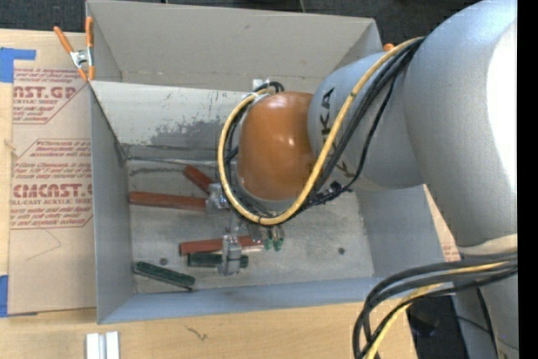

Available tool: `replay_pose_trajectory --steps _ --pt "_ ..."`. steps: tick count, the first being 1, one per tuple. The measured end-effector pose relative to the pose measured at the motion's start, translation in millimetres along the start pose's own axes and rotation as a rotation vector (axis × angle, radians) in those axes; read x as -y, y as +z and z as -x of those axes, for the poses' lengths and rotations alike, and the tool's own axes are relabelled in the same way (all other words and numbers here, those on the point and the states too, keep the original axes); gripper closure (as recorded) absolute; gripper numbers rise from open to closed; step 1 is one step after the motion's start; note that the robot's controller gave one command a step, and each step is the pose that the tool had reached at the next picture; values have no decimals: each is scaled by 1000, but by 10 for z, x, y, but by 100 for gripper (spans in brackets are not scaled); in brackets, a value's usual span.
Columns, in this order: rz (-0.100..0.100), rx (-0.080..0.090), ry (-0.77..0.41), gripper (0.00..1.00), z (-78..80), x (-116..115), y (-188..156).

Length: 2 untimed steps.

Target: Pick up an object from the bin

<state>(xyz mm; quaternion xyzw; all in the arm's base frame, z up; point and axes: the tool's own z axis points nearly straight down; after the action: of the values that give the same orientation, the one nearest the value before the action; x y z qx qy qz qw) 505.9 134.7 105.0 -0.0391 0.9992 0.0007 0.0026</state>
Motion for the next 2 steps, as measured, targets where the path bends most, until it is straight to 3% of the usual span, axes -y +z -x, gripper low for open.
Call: replay_pose_trajectory --steps 1,2 --pt "-1 -9 -23 0 -41 228 146" --pt "0 -4 33 0 -18 197 2"
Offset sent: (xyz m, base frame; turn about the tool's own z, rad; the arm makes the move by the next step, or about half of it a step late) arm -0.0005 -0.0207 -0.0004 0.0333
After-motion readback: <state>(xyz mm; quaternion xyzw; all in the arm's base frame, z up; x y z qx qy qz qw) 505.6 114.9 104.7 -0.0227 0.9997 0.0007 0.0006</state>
